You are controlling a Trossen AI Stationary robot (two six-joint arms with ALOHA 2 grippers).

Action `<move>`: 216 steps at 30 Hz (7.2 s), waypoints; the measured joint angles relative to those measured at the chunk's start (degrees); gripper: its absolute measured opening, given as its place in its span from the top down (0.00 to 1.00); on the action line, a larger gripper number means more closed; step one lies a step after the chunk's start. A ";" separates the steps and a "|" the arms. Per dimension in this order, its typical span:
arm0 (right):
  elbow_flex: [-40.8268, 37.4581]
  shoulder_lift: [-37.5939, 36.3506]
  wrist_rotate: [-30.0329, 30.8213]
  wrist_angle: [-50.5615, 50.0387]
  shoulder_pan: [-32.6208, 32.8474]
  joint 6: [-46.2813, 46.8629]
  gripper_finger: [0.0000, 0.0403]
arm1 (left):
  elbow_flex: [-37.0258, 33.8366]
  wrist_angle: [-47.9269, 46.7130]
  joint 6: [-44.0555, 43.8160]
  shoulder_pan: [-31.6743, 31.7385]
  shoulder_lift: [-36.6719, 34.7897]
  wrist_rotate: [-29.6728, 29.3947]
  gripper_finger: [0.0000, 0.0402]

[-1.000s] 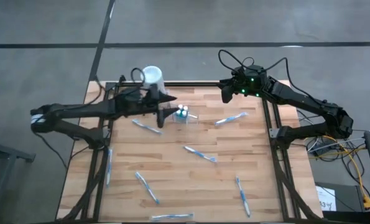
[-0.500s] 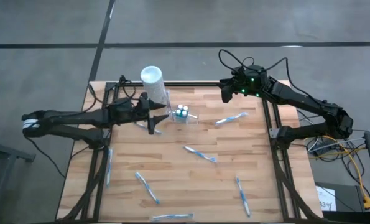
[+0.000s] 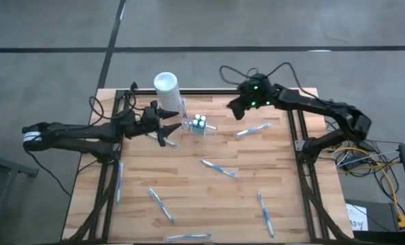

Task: Pick & Place toothbrushing station
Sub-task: Put the blue toothbrush into the right of the transparent organizer

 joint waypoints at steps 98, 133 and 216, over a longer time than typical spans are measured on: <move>21.36 3.30 20.89 -67.40 0.47 81.31 0.68 | 0.22 -21.26 -4.94 0.35 -12.15 0.94 0.38; -8.42 3.80 17.06 -37.90 -10.19 86.34 0.68 | 0.22 -26.12 -5.00 0.33 -12.15 0.94 0.38; 8.21 6.91 37.66 8.34 13.46 6.87 0.97 | 0.19 -27.80 -4.98 0.35 -12.15 0.90 0.38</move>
